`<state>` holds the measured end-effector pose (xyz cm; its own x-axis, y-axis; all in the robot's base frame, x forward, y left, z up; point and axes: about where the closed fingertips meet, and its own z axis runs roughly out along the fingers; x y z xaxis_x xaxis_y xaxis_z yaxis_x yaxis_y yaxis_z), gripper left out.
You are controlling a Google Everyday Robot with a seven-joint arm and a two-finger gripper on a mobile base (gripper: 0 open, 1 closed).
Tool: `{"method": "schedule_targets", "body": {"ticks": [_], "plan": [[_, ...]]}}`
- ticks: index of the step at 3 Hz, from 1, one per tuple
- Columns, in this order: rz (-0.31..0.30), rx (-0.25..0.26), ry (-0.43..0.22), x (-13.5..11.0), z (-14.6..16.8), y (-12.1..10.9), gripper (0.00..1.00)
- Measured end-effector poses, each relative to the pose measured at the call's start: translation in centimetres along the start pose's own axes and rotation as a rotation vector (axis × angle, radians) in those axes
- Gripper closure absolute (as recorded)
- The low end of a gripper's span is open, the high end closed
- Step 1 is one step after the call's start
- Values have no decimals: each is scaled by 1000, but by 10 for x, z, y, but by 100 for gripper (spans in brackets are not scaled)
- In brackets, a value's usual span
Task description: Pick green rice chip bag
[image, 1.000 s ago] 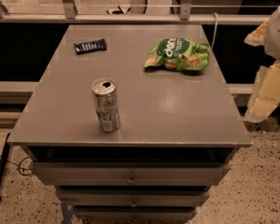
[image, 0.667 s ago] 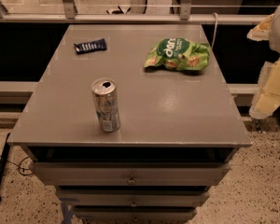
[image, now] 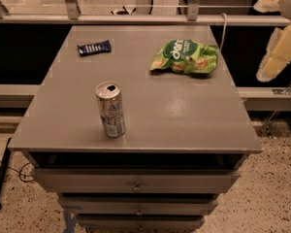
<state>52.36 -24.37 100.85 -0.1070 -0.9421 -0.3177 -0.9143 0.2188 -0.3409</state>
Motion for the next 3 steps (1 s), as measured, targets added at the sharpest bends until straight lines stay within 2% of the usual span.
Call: {"method": "schedule_targets", "body": {"ticks": [1,2,3], "plan": [[34,7,-105,-7,37,-45,0],[100,28,-169,-13,68,-67,0],[172,-3,-197,-6,135,-73,0]]}}
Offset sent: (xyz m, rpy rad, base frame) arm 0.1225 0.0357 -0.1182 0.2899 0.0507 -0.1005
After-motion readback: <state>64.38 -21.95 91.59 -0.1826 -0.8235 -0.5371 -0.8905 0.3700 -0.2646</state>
